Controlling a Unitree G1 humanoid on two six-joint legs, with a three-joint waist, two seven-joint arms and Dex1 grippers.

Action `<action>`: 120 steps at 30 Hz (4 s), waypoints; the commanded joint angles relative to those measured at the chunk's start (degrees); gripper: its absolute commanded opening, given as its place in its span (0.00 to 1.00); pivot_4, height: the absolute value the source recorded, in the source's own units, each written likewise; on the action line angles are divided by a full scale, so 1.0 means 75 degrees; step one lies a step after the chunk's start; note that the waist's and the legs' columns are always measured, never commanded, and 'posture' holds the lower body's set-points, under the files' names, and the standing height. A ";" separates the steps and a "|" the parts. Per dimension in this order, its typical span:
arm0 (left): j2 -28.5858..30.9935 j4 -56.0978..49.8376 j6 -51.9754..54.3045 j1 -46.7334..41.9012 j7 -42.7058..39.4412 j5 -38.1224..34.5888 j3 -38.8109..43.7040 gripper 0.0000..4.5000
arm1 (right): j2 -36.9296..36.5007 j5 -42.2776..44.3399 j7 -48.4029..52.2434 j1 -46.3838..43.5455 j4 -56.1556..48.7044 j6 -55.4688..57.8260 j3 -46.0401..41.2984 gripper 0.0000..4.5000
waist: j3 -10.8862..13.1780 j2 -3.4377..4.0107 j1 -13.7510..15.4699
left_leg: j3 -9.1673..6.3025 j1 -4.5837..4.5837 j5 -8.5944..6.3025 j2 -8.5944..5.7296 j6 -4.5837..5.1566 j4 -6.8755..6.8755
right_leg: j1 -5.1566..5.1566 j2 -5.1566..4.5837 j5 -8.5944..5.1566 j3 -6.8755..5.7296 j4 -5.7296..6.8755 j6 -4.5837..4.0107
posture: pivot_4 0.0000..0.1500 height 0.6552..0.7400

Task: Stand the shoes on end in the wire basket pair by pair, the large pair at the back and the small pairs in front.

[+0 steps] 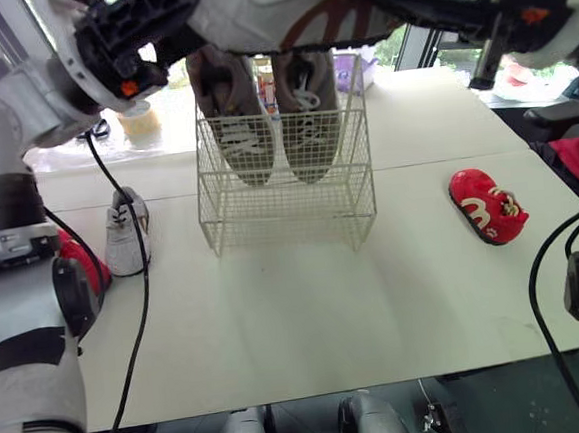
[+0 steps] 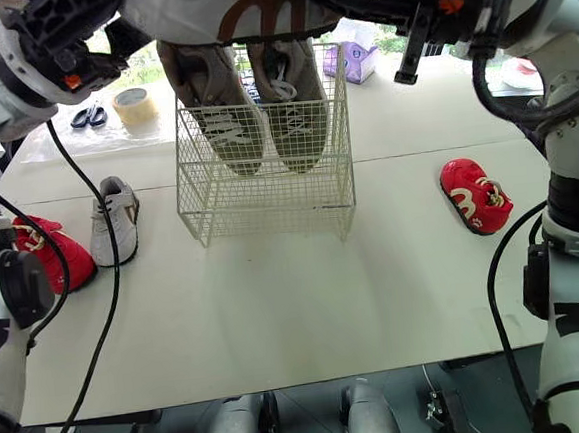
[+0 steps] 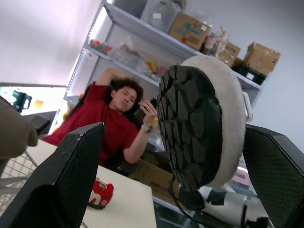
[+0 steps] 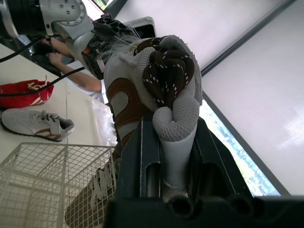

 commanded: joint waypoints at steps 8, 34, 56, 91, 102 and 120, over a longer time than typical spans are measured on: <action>-0.0040 0.0646 0.0121 -0.0639 -0.1182 0.1023 0.0029 0.26 | 0.0054 -0.0070 -0.0081 0.0135 -0.0542 -0.0012 -0.0137 0.02 | 0.0001 0.0001 -0.0005 | 0.0001 -0.0001 0.0001 0.0000 -0.0001 0.0001 | -0.0003 0.0000 0.0000 0.0001 0.0003 0.0000 | 1.00 0.45; -0.4714 -0.4462 -0.2758 0.3183 0.5802 -0.3614 0.2588 0.16 | 0.5795 0.5277 -0.6550 0.1829 -0.1071 0.2006 -0.1638 1.00 | -0.0002 -0.0024 0.0069 | -0.0021 0.0012 -0.0011 -0.0003 0.0021 0.0041 | 0.0021 -0.0012 0.0003 -0.0005 0.0052 -0.0004 | 1.00 0.45; -0.4704 -0.4258 -0.3225 0.3691 0.5336 -0.2949 0.1413 0.16 | 0.5870 0.5036 -0.6232 0.1159 -0.0910 0.1743 -0.0964 1.00 | -0.0003 -0.0027 0.0032 | -0.0023 0.0010 -0.0033 -0.0002 0.0059 0.0038 | 0.0022 -0.0007 0.0002 -0.0007 0.0042 -0.0005 | 1.00 0.45; -0.1828 -0.9346 -0.3063 0.8480 0.7995 -0.0983 0.0476 0.72 | 0.1978 -0.0187 0.1740 -0.0785 0.6319 -0.1260 0.0444 0.12 | 0.0002 -0.0022 -0.0109 | -0.0004 0.0022 0.0003 -0.0001 -0.0003 -0.0072 | 0.0017 -0.0002 0.0008 -0.0008 -0.0063 -0.0011 | 1.00 0.45; -0.1605 -0.9294 -0.3230 0.8800 0.8063 -0.1167 0.0427 0.72 | 0.2500 -0.0750 0.2637 -0.0915 0.7597 -0.1750 0.0273 0.12 | 0.0002 -0.0021 -0.0110 | -0.0008 0.0020 0.0007 -0.0001 -0.0011 -0.0071 | 0.0018 -0.0002 0.0008 -0.0011 -0.0063 -0.0012 | 1.00 0.45; -0.1408 -0.8811 -0.3070 0.8660 0.7840 -0.1227 0.0309 0.74 | 0.2059 -0.1241 0.2525 -0.0692 0.7465 -0.1700 -0.0070 0.98 | 0.0002 -0.0021 -0.0115 | -0.0007 0.0022 0.0010 -0.0001 -0.0016 -0.0070 | 0.0019 -0.0002 0.0009 -0.0010 -0.0061 -0.0012 | 1.00 0.45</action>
